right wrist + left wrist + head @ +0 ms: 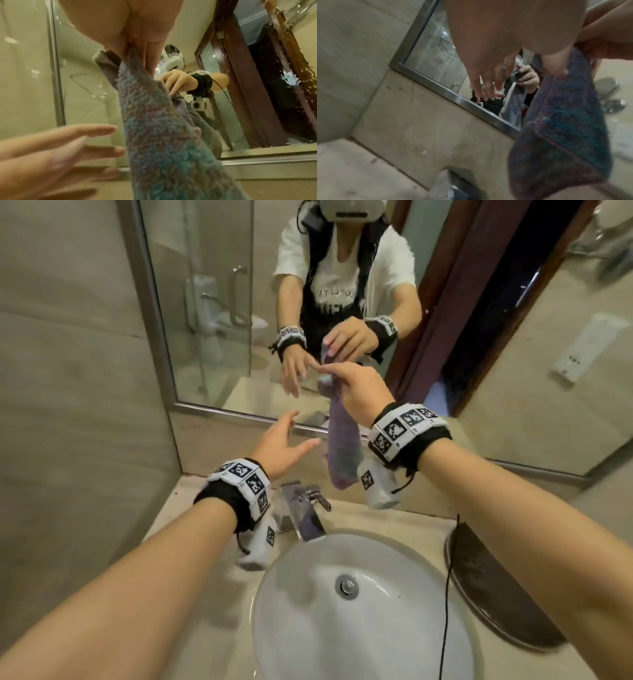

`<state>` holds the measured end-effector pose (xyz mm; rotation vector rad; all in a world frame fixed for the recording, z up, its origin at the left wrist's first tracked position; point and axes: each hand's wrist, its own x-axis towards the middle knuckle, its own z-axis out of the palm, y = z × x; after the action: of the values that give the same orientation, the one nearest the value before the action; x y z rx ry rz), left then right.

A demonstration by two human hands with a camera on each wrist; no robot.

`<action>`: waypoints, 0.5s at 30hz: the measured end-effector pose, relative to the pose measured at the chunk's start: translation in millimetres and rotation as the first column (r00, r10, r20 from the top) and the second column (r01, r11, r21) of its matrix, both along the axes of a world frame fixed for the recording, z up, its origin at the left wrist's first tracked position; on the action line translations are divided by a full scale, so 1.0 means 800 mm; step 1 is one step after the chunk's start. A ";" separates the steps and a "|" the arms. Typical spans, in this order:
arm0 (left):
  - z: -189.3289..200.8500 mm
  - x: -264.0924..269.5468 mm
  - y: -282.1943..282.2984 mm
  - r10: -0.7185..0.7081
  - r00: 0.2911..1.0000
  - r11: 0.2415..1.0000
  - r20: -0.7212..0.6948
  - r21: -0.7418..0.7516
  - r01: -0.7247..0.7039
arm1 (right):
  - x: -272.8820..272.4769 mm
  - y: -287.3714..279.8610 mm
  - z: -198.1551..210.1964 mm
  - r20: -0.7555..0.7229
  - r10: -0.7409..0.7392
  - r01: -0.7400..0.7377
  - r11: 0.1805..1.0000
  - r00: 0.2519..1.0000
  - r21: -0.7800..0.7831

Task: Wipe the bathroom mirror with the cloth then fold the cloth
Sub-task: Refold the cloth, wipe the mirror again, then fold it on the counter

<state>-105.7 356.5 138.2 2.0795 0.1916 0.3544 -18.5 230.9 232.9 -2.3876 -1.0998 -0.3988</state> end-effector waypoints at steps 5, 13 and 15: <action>0.049 0.006 -0.027 -0.252 0.968 0.953 -0.004 -0.175 0.247 | -0.009 0.000 0.039 -0.168 -0.054 0.102 0.951 0.984 0.293; 0.094 -0.006 0.002 -0.198 0.975 0.962 0.100 0.210 0.174 | 0.021 -0.039 0.022 -0.400 -0.436 0.473 0.881 0.806 -0.007; 0.103 -0.011 0.006 -0.177 0.981 0.928 0.081 0.347 0.139 | 0.021 -0.038 0.009 -0.436 -0.431 0.424 0.898 0.790 -0.120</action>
<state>-114.3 361.4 220.7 2.3893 -0.1143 0.4263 -1.4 200.6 240.0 -2.5514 -0.3442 0.0377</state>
